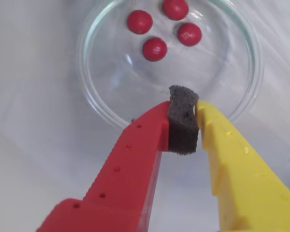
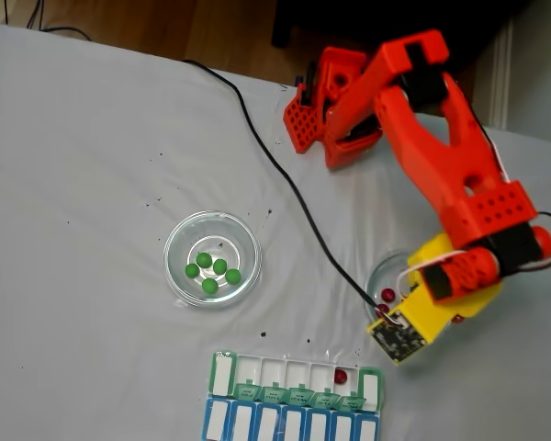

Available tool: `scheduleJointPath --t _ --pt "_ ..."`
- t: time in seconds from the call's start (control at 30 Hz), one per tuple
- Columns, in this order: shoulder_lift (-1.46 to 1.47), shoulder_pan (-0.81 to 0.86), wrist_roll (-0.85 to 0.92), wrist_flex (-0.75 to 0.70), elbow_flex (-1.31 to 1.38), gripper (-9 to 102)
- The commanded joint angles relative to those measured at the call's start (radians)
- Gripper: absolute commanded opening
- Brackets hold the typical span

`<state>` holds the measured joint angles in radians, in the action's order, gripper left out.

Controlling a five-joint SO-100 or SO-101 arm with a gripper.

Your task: Sort medicines into box.

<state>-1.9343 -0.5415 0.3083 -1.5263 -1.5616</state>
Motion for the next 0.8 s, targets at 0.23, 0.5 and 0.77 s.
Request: scheduleJointPath --t 0.23,0.5,0.77 --pt "-0.012 -0.067 -0.015 0.133 -0.081 1" --pt "-0.023 -0.069 -0.041 0.227 -0.163 1" --pt "0.078 -0.080 -0.057 0.232 -0.127 1"
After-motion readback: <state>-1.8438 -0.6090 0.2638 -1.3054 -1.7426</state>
